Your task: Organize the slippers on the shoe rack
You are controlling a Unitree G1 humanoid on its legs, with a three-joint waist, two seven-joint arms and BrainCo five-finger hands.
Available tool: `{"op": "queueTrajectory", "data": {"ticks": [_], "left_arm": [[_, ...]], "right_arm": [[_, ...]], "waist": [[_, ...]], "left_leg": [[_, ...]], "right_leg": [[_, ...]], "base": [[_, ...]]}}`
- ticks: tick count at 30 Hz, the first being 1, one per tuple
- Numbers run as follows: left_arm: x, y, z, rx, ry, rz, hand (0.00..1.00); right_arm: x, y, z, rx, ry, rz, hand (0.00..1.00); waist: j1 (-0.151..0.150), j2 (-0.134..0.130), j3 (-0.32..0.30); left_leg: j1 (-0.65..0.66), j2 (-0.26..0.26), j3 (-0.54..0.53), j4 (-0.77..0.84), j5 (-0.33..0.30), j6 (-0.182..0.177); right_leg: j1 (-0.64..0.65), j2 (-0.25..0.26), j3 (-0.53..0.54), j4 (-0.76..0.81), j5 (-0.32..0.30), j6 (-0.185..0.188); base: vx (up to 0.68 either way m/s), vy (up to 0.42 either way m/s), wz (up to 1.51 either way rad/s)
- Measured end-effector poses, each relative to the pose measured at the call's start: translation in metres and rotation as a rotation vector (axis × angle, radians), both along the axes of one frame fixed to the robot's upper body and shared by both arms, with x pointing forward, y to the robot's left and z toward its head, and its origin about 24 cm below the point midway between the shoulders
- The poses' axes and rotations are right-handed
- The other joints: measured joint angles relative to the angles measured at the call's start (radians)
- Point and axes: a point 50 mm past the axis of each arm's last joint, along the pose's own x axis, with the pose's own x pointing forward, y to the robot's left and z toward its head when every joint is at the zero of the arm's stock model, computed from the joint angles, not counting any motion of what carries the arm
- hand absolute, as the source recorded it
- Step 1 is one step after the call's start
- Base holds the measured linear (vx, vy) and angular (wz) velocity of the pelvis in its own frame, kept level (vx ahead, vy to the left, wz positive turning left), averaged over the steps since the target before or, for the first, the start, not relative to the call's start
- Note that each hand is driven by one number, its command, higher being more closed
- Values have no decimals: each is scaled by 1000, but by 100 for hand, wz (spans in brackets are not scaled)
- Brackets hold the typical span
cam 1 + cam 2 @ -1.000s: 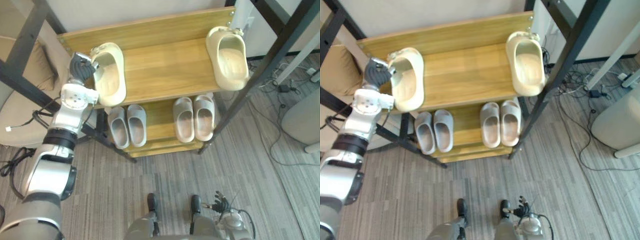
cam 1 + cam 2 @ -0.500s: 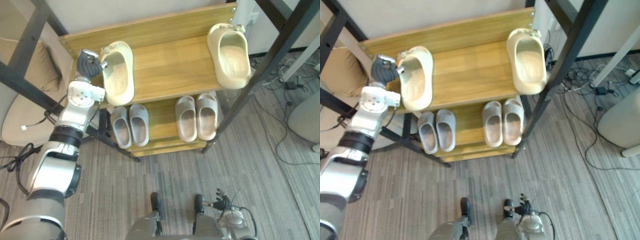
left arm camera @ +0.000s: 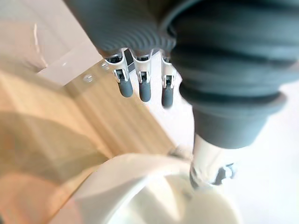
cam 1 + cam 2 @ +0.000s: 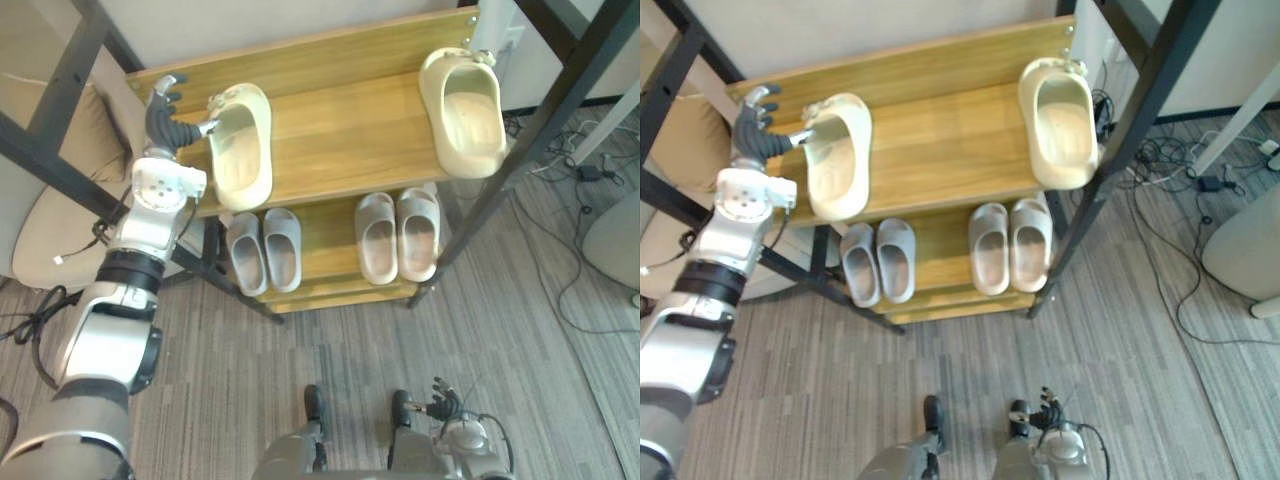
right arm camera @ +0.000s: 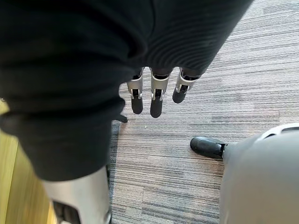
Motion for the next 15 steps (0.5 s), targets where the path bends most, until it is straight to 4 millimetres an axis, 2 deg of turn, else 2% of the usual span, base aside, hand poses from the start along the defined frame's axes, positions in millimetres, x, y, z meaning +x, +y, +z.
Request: {"op": "queueTrajectory", "data": {"ticks": [5,15], "left_arm": [[-1,-2,3,3,-13,-9,0],[0,-3,2,22,-5,-6,0]], "right_arm": [[1,3,0,-1,2,21,0],[1,3,0,-1,2,21,0]], "waist": [[8,1,0],[6,6,2]], "left_leg": [[0,0,-3,0,0,0],[-3,-1,1,0,0,0]], "right_leg": [[2,0,-2,0,-1,-1],[-3,0,1,0,-1,-1]], "base": [[6,3,2],[0,0,0]]}}
